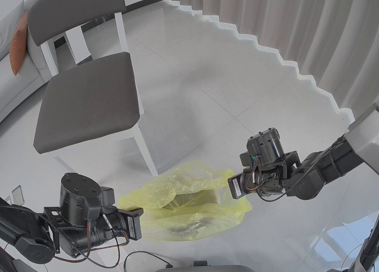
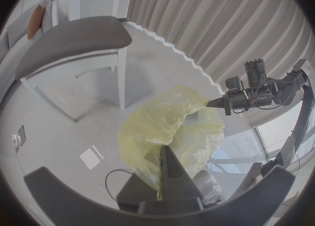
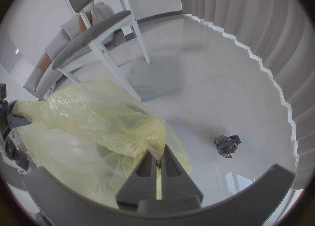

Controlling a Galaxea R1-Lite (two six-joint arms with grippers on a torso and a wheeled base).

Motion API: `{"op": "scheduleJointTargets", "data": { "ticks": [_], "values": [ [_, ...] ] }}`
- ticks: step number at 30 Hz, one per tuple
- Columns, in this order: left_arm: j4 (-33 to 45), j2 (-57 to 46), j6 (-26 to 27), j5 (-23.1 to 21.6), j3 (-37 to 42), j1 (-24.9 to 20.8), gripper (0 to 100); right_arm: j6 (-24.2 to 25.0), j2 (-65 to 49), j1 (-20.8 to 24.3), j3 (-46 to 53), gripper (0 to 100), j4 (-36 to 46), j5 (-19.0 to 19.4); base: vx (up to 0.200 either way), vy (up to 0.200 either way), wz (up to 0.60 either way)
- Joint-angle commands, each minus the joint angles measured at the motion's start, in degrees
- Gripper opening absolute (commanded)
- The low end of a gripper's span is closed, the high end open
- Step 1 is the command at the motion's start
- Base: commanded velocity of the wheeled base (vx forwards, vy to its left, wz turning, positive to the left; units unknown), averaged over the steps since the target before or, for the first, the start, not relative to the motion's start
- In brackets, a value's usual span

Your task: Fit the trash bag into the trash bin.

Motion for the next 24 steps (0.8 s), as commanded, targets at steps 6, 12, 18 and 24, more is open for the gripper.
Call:
{"op": "scheduleJointTargets", "data": {
  "ticks": [6,12,18,24],
  "values": [
    [-3.5,8.5,0.0,-4.7,0.8,4.2,0,-1.0,10.5,-1.0,-1.0,0,-2.4,0.1,0.0,0.0,0.0],
    [-3.9,7.9,-0.1,-4.8,3.6,3.9,0,-1.0,10.7,-0.6,2.3,0,-4.2,0.1,0.0,0.0,0.0],
    [-6.1,11.2,-0.2,-5.6,4.9,6.1,0,-1.0,12.6,-0.4,2.9,0,-7.0,0.1,0.0,0.0,0.0],
    [-12.7,17.0,0.9,-5.8,4.0,9.4,0,-0.9,15.7,-1.0,-0.9,0,-7.4,0.6,0.0,0.0,0.0]
  ]
}}
